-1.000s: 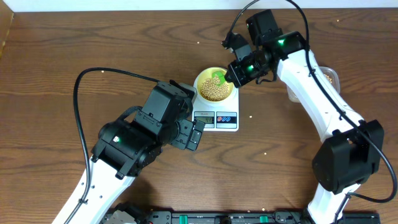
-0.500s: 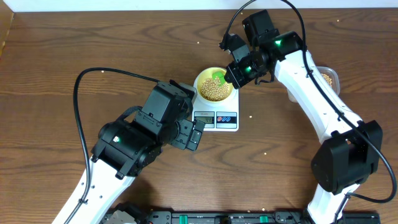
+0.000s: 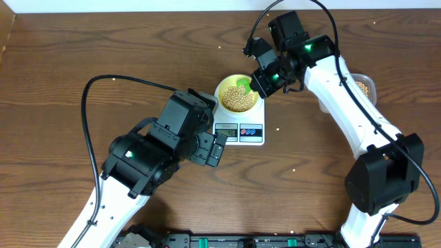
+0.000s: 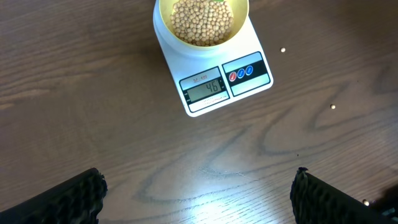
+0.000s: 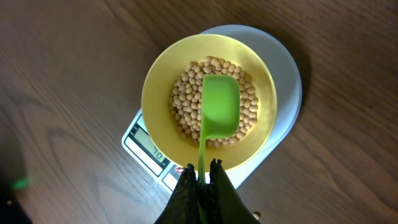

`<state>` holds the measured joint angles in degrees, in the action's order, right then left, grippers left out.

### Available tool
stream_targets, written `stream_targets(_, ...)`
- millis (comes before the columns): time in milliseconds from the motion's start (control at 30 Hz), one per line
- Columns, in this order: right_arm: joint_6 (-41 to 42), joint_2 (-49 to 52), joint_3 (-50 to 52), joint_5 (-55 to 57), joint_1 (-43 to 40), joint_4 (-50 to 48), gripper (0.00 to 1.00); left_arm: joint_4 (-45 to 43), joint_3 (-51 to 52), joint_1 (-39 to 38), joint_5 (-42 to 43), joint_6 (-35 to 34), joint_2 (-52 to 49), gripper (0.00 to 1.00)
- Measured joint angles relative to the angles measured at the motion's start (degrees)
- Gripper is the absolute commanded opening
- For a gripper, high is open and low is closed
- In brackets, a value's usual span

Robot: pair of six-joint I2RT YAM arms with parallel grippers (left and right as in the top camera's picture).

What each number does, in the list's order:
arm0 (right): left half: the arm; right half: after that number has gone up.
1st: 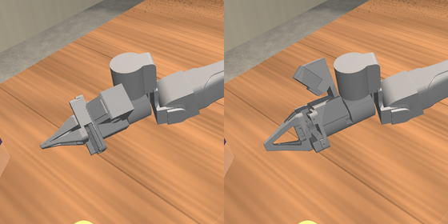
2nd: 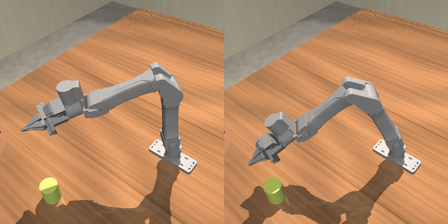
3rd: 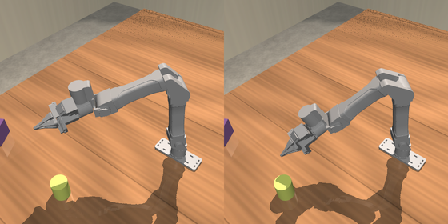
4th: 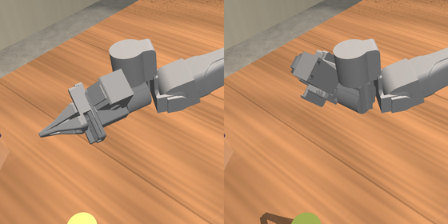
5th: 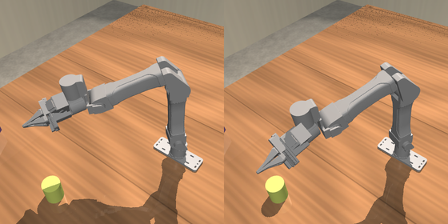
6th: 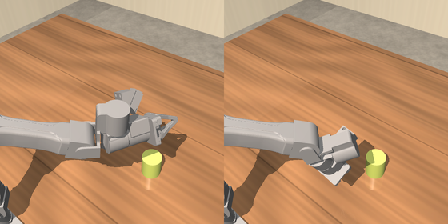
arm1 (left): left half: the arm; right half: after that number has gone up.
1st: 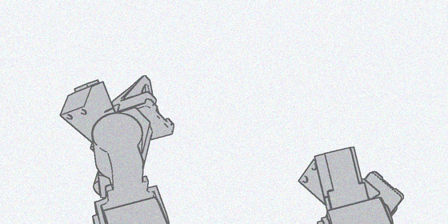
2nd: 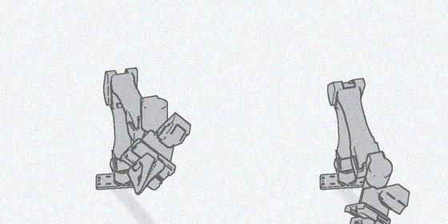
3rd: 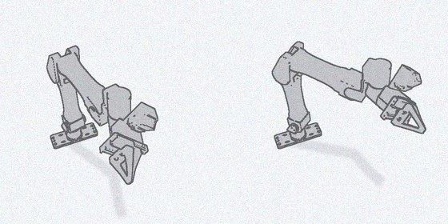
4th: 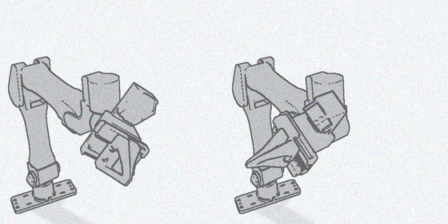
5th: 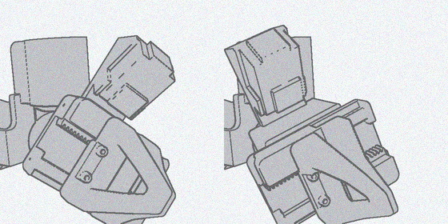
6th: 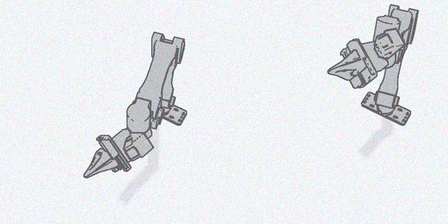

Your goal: Scoop item into bowl and weigh 50g on scale

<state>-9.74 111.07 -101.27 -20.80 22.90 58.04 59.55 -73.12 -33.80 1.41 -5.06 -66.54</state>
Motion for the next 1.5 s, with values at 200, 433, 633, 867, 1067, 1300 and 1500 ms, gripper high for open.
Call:
stream_targets(200, -1.2, 0.0, 0.0, 0.1, 0.0, 0.0, 0.01, 0.0, 0.0, 0.0, 0.0, 0.0, 0.0, 0.97)
stream_targets(433, -3.8, 0.0, 0.0, 2.0, 1.2, 0.2, 0.01, 0.0, 0.0, 0.0, 0.0, 0.0, 0.0, 0.97)
stream_targets(633, -5.3, 0.0, 0.0, 2.8, 1.6, 0.2, 0.01, 0.0, 0.0, 0.0, 0.0, 0.0, 0.0, 0.97)
stream_targets(867, -6.0, 0.0, 0.0, 2.9, 1.6, 0.2, 0.01, 0.0, 0.0, 0.0, 0.0, 0.0, 0.0, 0.97)
stream_targets(1067, -6.0, 0.0, 0.0, 2.9, 1.6, 0.2, 0.01, 0.0, 0.0, 0.0, 0.0, 0.0, 0.0, 0.97)
stream_targets(1300, -6.0, 0.0, 0.0, 2.9, 1.8, 0.2, 0.01, 0.0, 0.0, 0.0, 0.0, 0.0, 0.0, 0.97)
stream_targets(1500, -6.1, 0.0, 0.0, 2.9, 1.9, 0.2, 0.01, 0.0, 0.0, 0.0, 0.0, 0.0, 0.0, 0.97)
